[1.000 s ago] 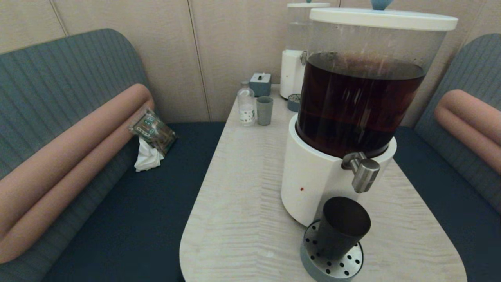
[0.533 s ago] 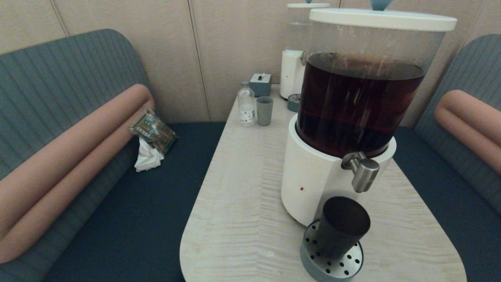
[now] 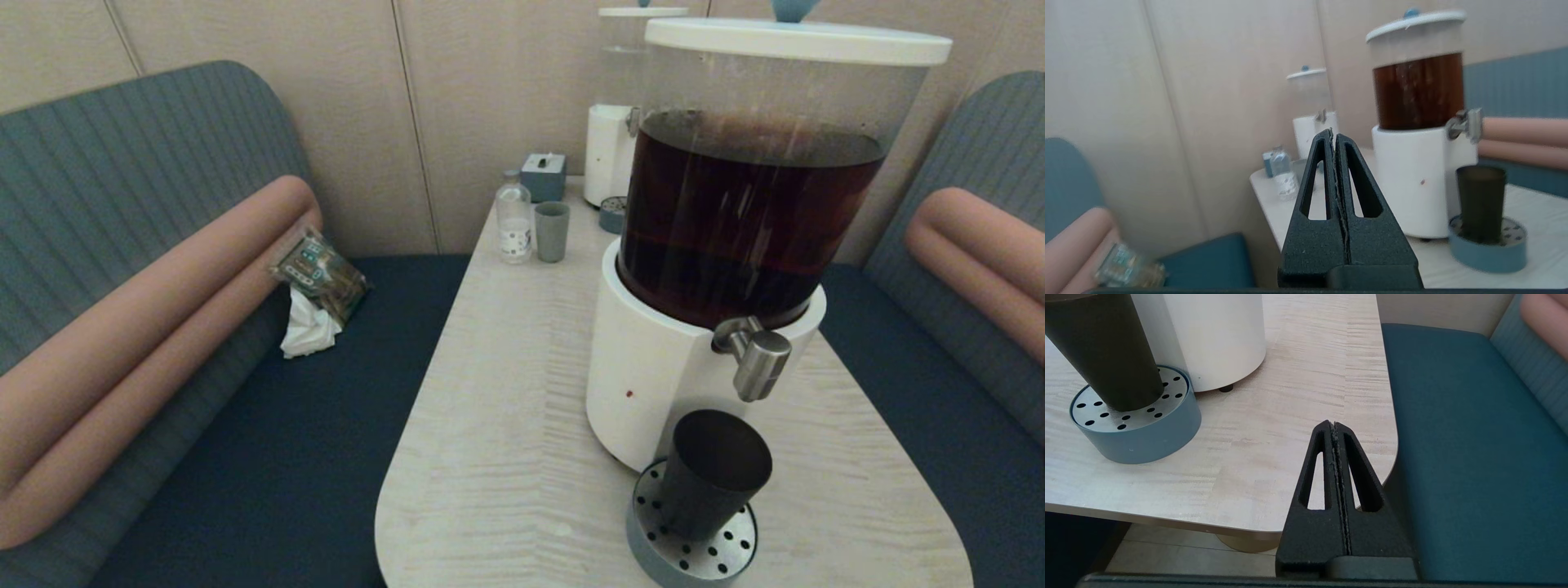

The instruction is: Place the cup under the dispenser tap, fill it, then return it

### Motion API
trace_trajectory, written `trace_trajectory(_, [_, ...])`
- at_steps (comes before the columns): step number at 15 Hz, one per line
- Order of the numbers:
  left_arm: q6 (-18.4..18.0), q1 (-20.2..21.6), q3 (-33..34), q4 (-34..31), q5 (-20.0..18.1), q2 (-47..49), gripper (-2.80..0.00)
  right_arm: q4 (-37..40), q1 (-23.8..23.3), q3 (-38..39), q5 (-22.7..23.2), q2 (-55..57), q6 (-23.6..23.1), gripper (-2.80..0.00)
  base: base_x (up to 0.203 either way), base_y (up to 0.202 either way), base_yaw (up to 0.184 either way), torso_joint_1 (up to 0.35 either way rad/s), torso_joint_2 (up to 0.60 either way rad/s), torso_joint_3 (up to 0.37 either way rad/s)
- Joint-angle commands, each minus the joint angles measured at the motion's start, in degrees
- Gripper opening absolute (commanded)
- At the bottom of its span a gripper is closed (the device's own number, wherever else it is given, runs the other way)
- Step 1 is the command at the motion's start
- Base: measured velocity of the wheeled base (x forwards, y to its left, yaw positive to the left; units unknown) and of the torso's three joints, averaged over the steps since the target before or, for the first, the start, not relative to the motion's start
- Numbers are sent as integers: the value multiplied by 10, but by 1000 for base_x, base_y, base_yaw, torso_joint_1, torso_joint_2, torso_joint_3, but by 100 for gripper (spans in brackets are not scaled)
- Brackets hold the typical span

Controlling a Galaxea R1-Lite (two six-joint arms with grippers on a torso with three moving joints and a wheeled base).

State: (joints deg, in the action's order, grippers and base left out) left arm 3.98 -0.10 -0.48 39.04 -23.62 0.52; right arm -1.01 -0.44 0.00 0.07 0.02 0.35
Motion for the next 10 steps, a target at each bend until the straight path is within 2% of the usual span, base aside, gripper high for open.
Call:
trace_trajectory(1, [-8, 0, 5, -25, 14, -5, -280, 0, 0, 4, 0, -2, 0, -280, 0, 0, 0, 0, 0, 0])
trace_trajectory(4, [-82, 0, 5, -144, 107, -5, -280, 0, 0, 4, 0, -1, 0, -280, 0, 0, 0, 0, 0, 0])
trace_trajectory(7, [-132, 0, 5, -253, 203, -5, -280, 0, 0, 4, 0, -2, 0, -280, 0, 0, 0, 0, 0, 0])
trace_trajectory(8, [-143, 0, 5, -293, 216, -5, -280, 0, 0, 4, 0, -2, 0, -280, 0, 0, 0, 0, 0, 0])
trace_trajectory(10, [-141, 0, 5, -358, 231, -5, -280, 0, 0, 4, 0, -2, 0, -280, 0, 0, 0, 0, 0, 0])
